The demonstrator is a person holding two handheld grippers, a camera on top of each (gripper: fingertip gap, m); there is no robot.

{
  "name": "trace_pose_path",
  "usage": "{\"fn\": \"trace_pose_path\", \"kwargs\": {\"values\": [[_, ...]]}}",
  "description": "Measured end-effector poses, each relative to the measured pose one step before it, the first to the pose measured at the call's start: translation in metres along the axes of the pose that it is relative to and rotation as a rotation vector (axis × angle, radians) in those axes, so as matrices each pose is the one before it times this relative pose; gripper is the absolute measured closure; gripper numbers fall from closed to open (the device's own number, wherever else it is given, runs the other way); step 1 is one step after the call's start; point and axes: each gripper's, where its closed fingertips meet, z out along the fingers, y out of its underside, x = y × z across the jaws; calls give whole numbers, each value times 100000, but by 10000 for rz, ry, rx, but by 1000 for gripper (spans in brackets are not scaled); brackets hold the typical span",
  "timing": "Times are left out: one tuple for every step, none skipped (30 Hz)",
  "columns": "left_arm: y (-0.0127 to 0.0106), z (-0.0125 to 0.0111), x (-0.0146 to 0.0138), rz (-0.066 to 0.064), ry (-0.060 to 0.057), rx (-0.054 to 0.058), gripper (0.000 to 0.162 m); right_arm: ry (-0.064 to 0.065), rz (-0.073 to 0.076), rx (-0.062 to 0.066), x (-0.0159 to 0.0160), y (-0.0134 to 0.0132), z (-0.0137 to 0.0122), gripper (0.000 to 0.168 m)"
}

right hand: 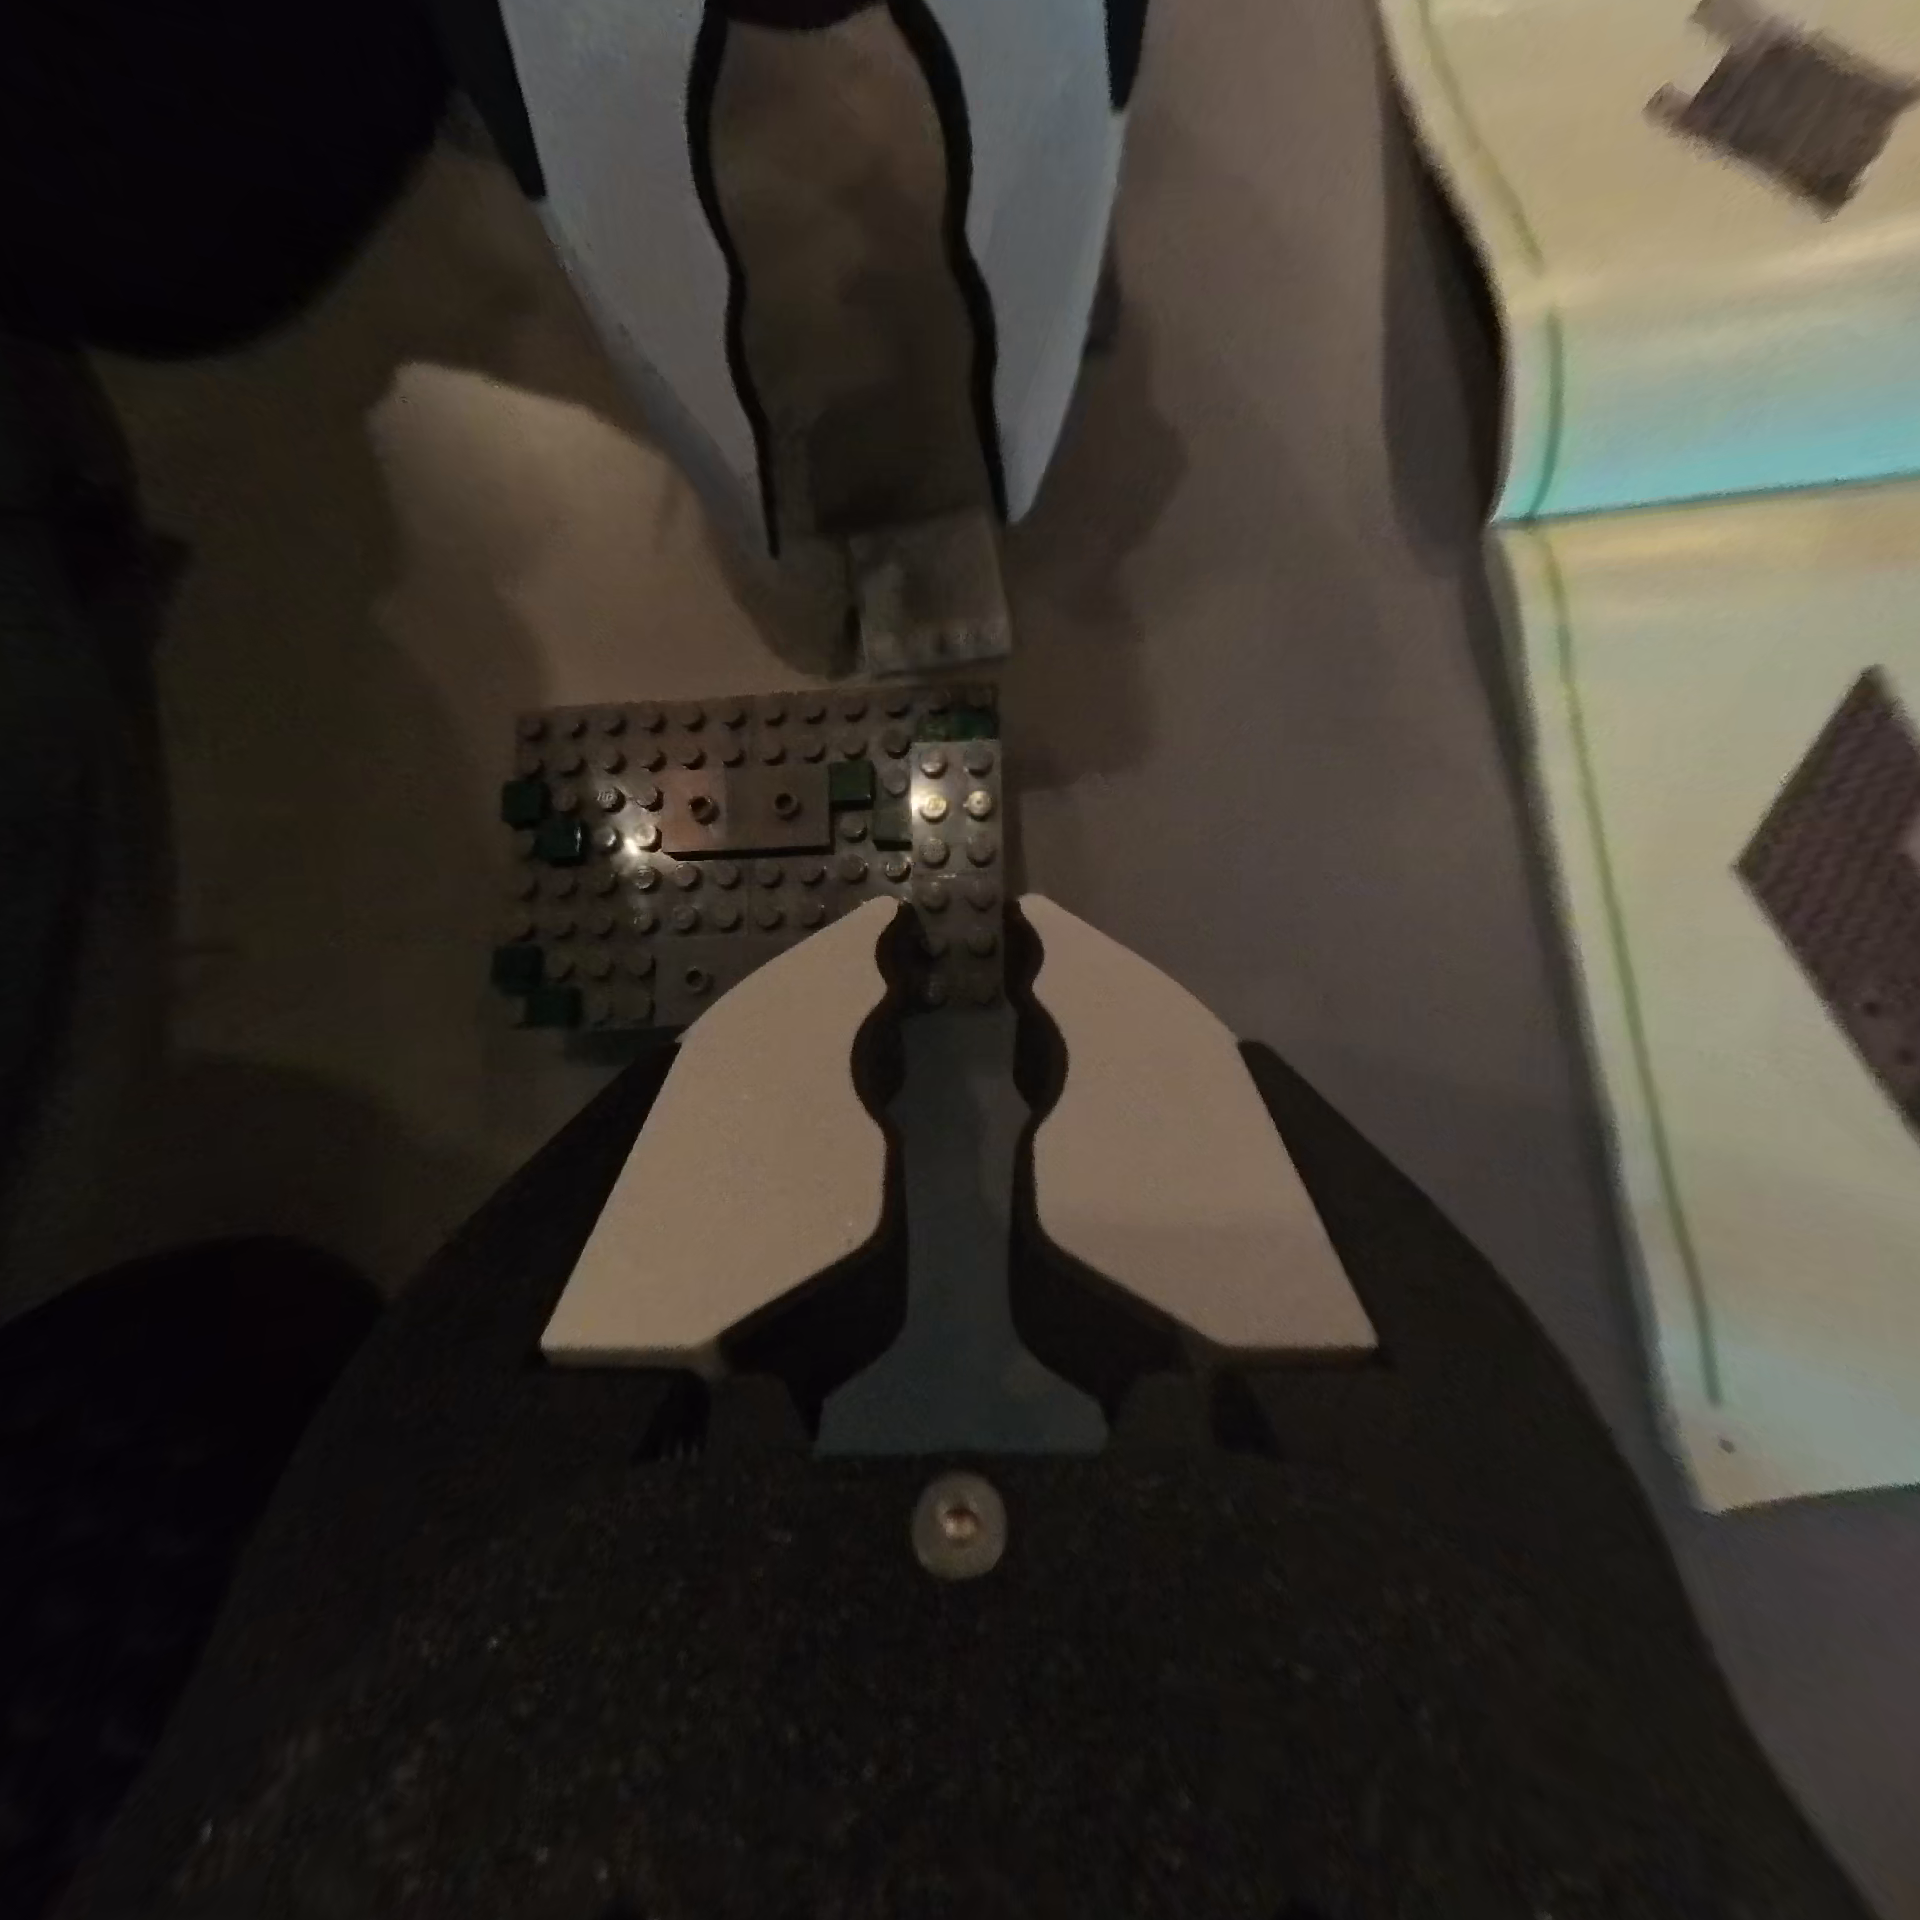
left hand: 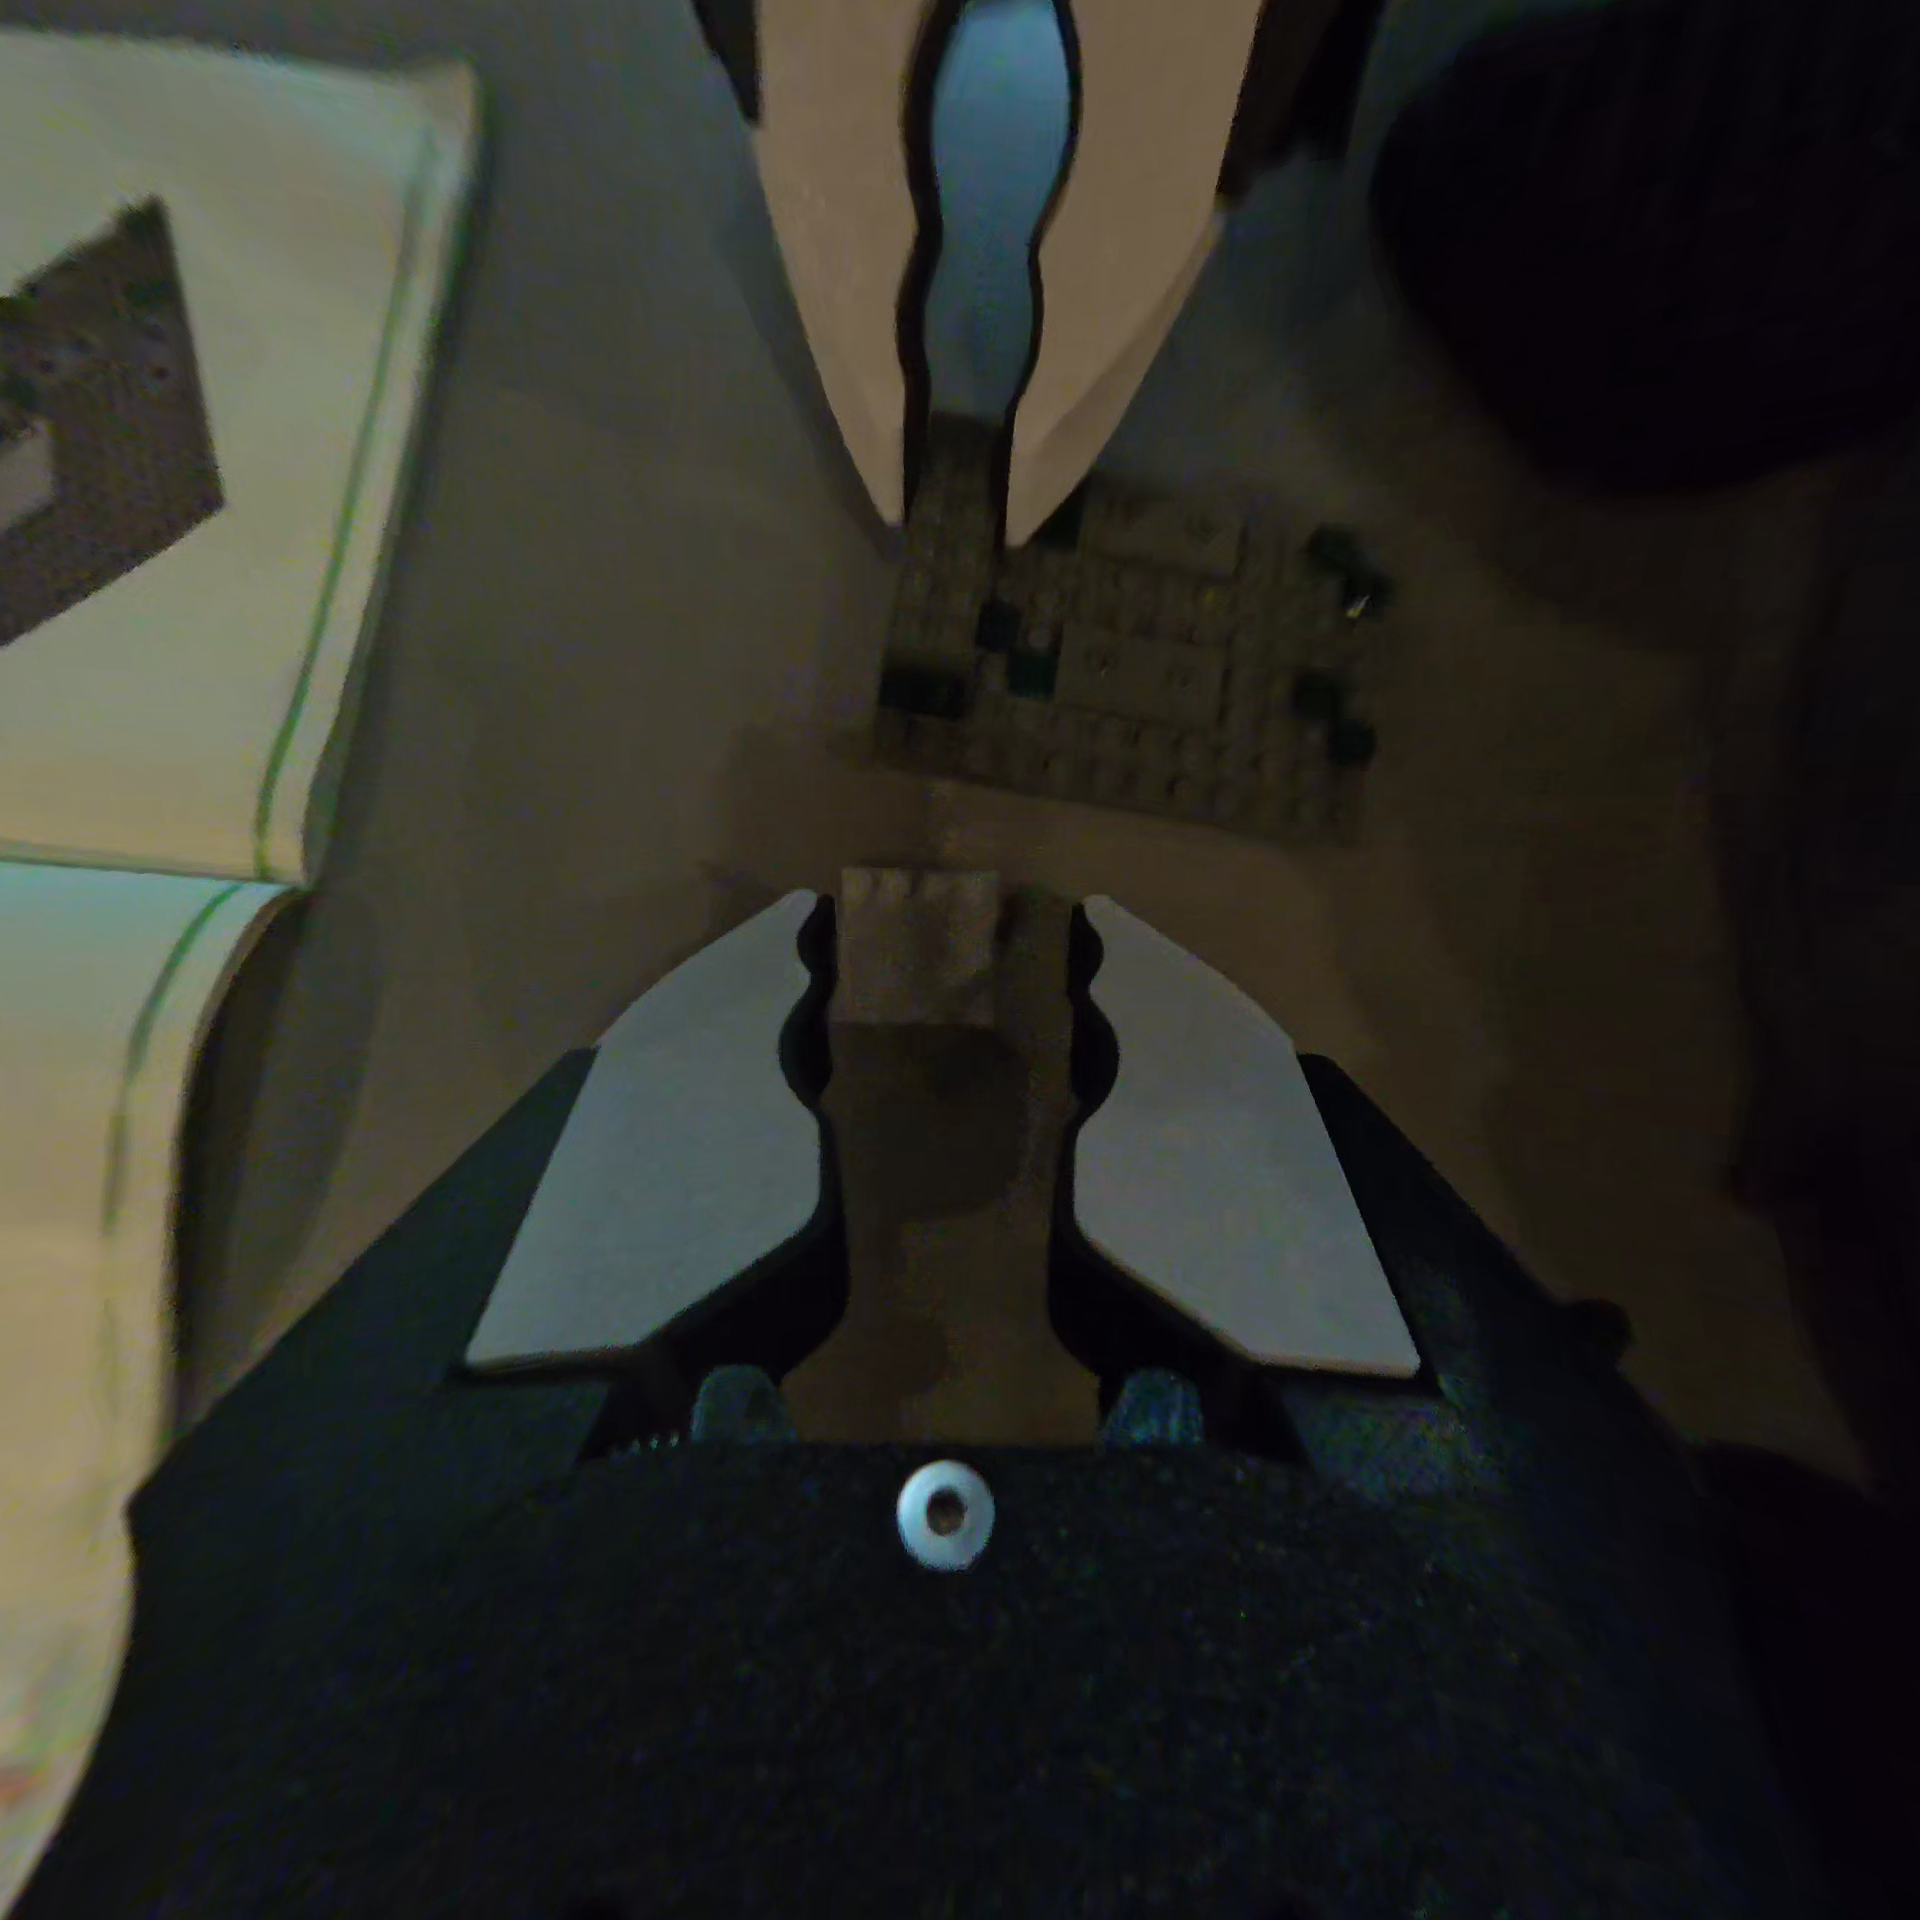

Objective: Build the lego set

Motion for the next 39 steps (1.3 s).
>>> {"fn": "trace_pose_path", "kwargs": {"values": [[-464, -301, 363, -526, 259, 489, 120, 98, -151, 198, -24, -430, -317, 152], [-479, -217, 587, -601, 431, 574, 120, 99, -184, 245, -57, -544, -329, 152], [-483, -132, 594, -673, 453, 632, 120, 106, -208, 252, -85, -577, -331, 152], [-412, -54, 336, -742, 322, 592, 121, 136, -224, 227, -70, -556, -286, 152], [-353, -43, 363, -701, 363, 542, 121, 140, -260, 218, -107, -556, -233, 152], [-476, -75, 340, -678, 342, 579, 122, 125, -258, 192, -147, -520, -174, 152], [-478, -94, 169, -675, 245, 541, 124, 139, -244, 154, -138, -463, -125, 152], [-441, -111, 130, -629, 250, 468, 126, 137, -230, 106, -137, -377, -96, 152], [-461, -141, 404, -528, 416, 447, 128, 139, -211, 98, -119, -366, -99, 152], [-371, -116, 311, -465, 307, 342, 132, 152, -177, 104, -108, -392, -102, 152], [-197, -64, 55, -338, 73, 204, 135, 175, -144, 76, -55, -373, -117, 152], [-133, -16, 241, -210, 144, 136, 137, 216, -170, 33, 9, -326, -90, 152], [-79, 25, 423, -136, 210, 88, 142, 220, -196, 4, 20, -279, -99, 152], [20, 51, 311, -51, 100, 22, 148, 208, -166, -19, 34, -225, -74, 152], [82, 74, 191, 48, 2, -24, 154, 154, -123, -61, -5, -106, -49, 152], [44, 11, 62, 102, -79, -31, 154, 95, -59, -57, -42, -33, -21, 152], [74, -39, 1, 149, -93, -62, 155, 29, 40, -21, -107, -8, 15, 152], [101, -33, 62, 122, -30, -87, 155, -41, 129, -46, -157, 80, 72, 152], [121, -33, -1, 97, -54, -89, 155, -90, 167, -80, -180, 155, 111, 152], [160, 14, -5, 88, -25, -102, 155, -174, 198, -52, -238, 126, 101, 151], [270, -15, -76, 165, -51, -181, 157, -346, 290, 16, -362, 19, 61, 149], [315, -32, -203, 244, -116, -212, 158, -491, 410, -11, -411, 14, 35, 146], [309, -34, 69, 201, 51, -240, 158, -543, 450, -102, -290, 125, 27, 137], [190, 6, 239, 176, 125, -177, 158, -613, 425, -136, -252, 171, 9, 128], [116, 17, 263, 255, 100, -161, 158, -654, 396, -122, -222, 150, -27, 125], [127, 45, 195, 305, 33, -208, 158, -685, 374, -109, -256, 105, 4, 124], [11, 57, 63, 271, -49, -153, 158, -781, 386, -165, -421, 151, 64, 122], [-142, 48, 89, 228, -24, -64, 158, -771, 393, -174, -471, 120, 137, 122], [-254, 35, 172, 144, 63, 7, 158, -626, 340, -80, -350, -18, 177, 121], [-245, 12, 110, 105, 31, 10, 158, -488, 275, 26, -269, -175, 176, 121], [-165, 11, -35, 95, -48, -13, 158, -371, 236, 59, -199, -227, 136, 123], [-111, -2, -65, 75, -37, -15, 158, -223, 185, 59, -67, -219, 112, 130], [-69, -4, -56, 13, 2, -1, 158, -113, 141, 36, 42, -151, 76, 142], [-55, -26, -110, -21, -8, 23, 158, -33, 135, -16, 131, -49, 25, 151], [3, -54, -133, 5, -29, 27, 158, -7, 167, -8, 174, -11, -39, 152], [-61, -21, -145, 24, -67, 74, 158, -101, 245, 56, 58, -59, -78, 153], [-77, 6, -17, 85, -29, 52, 158, -186, 301, 65, -55, -49, -97, 153], [-15, -32, 3, 168, -60, -29, 157, -137, 276, -9, -4, 103, -98, 153], [130, -128, -236, 274, -240, -197, 155, -13, 194, -124, 120, 321, -134, 153]]}}
